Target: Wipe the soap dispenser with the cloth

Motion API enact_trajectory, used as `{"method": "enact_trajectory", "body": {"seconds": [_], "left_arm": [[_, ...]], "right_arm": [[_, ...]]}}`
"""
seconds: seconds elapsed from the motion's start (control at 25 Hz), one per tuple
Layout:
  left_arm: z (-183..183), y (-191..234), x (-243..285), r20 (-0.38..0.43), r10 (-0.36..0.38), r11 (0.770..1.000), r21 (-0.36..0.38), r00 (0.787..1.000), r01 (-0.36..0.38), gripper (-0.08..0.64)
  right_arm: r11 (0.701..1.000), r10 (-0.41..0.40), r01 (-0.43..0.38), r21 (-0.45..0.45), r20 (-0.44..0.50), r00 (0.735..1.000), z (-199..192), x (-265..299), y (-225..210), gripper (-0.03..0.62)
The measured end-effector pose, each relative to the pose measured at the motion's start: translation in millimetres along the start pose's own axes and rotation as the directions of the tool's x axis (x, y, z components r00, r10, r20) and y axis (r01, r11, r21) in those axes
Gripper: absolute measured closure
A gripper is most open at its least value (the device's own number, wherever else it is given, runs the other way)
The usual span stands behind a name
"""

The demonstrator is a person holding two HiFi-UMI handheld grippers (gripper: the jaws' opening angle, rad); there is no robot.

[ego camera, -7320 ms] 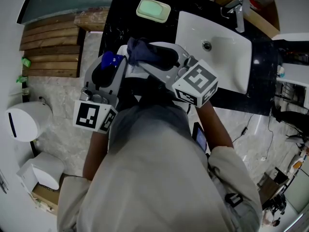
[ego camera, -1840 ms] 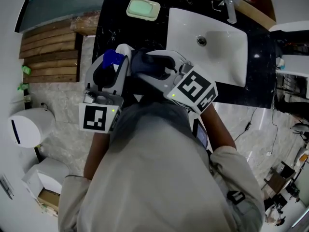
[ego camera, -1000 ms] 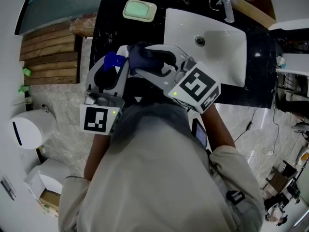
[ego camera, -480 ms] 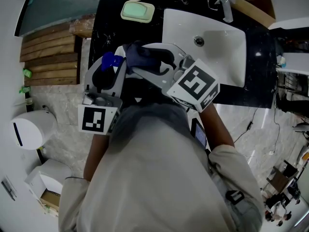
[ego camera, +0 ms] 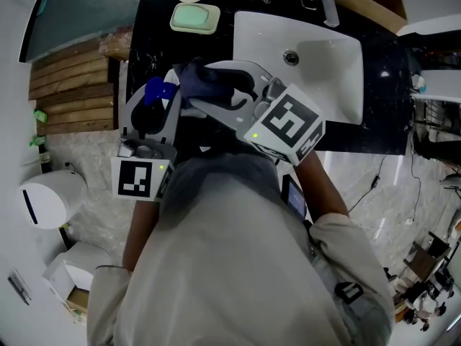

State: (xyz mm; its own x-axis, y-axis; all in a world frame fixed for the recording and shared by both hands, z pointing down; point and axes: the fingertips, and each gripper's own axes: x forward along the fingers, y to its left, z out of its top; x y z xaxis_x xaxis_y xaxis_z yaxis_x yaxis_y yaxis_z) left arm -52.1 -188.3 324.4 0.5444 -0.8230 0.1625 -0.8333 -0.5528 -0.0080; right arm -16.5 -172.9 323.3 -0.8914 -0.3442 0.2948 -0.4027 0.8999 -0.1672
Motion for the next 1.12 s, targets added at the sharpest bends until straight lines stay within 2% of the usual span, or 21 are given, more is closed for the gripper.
{"method": "enact_trajectory", "body": {"seconds": [0.16, 0.28, 0.44, 0.64, 1.12], "left_arm": [[2, -2, 3, 0.008, -0.009, 1.000, 0.005, 1.000, 0.009, 0.419], [-2, -2, 4, -0.029, -0.008, 1.000, 0.005, 1.000, 0.008, 0.419], [-2, -7, 5, -0.038, -0.041, 0.999, -0.009, 0.998, 0.041, 0.419], [-5, -6, 4, -0.047, -0.045, 0.999, -0.021, 0.998, 0.044, 0.417], [-2, -12, 0, -0.032, -0.079, 0.996, -0.050, 0.996, 0.078, 0.341]], "right_arm": [[1.000, -0.004, 0.004, 0.000, 0.015, 1.000, -1, -5, -3, 0.411], [1.000, -0.013, 0.013, 0.009, 0.020, 1.000, -2, -8, -6, 0.411], [1.000, -0.017, 0.016, 0.024, 0.022, 1.000, -3, -11, -9, 0.411], [0.999, -0.016, 0.015, 0.032, 0.021, 1.000, -6, -12, -11, 0.411], [0.999, -0.018, 0.017, 0.030, 0.028, 0.999, -7, -14, -13, 0.411]]}}
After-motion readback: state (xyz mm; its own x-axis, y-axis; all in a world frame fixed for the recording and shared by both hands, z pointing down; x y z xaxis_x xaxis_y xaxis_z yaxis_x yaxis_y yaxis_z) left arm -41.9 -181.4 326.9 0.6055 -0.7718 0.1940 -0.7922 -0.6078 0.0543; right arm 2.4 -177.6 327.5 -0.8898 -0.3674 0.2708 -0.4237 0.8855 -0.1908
